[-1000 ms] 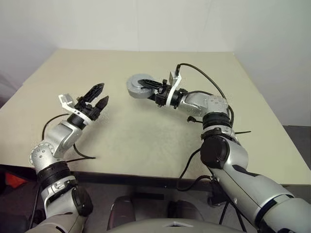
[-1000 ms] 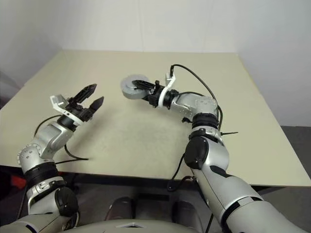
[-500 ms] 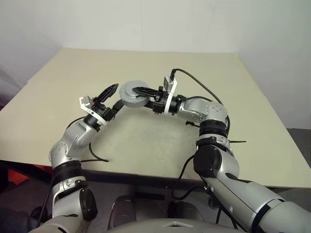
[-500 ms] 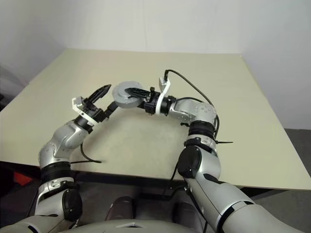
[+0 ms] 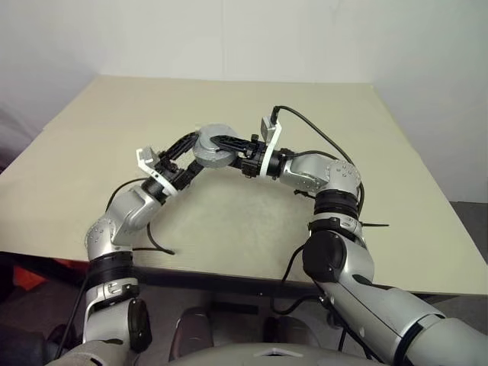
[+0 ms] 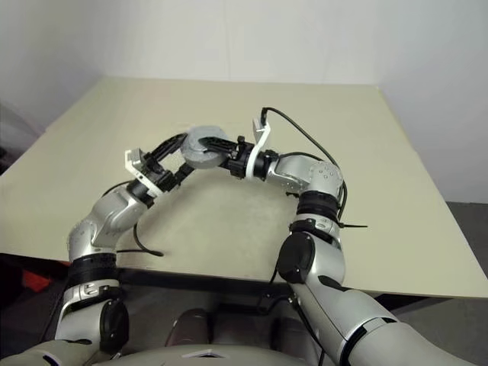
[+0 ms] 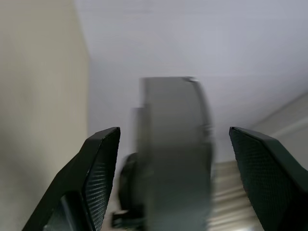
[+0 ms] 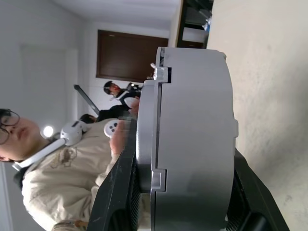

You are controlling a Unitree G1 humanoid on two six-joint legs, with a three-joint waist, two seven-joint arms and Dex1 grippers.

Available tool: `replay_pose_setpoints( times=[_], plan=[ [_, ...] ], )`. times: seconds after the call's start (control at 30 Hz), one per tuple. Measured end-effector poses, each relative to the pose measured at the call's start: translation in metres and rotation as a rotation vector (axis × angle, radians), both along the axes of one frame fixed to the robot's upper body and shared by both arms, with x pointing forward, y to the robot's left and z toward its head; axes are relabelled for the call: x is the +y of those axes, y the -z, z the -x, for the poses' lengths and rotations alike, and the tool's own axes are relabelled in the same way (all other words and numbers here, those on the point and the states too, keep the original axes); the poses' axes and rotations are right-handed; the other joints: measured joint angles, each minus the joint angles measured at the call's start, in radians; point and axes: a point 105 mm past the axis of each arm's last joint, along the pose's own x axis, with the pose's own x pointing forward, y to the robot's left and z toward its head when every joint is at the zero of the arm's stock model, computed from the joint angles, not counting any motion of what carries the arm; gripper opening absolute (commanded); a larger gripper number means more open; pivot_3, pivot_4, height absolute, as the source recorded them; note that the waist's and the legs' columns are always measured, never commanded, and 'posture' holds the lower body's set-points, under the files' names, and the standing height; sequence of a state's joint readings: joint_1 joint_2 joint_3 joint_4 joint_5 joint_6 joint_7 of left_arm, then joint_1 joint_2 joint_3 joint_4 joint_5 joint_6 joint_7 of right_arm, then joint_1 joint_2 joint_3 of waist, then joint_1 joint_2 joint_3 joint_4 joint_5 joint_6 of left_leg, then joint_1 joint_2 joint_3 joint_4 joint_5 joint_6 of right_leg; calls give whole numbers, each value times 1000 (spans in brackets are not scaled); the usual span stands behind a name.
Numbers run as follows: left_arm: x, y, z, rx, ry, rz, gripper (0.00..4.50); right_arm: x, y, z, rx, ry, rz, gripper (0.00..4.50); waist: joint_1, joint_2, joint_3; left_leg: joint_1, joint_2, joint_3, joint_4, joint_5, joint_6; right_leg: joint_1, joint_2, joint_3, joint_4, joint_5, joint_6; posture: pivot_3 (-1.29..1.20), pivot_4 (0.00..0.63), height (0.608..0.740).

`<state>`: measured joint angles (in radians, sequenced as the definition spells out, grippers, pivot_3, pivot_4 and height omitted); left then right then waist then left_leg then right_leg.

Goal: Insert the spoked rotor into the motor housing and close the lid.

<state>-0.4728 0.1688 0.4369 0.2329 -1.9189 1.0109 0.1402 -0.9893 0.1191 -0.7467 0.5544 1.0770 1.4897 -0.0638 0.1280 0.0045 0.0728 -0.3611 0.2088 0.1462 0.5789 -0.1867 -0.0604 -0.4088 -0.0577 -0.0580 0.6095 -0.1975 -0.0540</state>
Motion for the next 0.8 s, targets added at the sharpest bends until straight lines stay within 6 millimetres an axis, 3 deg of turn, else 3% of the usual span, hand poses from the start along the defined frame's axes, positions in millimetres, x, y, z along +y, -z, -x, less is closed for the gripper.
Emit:
replay_pose_setpoints(
  times=[0.53, 0.8],
  plan=[
    [-2, -8, -4, -14, -15, 21, 3830, 2, -7, -2, -34, 17, -2, 2041, -3, 0, 0, 0, 0, 0, 0, 0, 0, 0, 0, 0, 1, 0, 1, 0, 0, 740],
    [7, -9, -3, -23, -31, -16, 3830, 4, -8, -1, -43, 9, 6, 2041, -3, 0, 0, 0, 0, 0, 1, 0, 0, 0, 0, 0, 1, 0, 1, 0, 0, 740]
  ],
)
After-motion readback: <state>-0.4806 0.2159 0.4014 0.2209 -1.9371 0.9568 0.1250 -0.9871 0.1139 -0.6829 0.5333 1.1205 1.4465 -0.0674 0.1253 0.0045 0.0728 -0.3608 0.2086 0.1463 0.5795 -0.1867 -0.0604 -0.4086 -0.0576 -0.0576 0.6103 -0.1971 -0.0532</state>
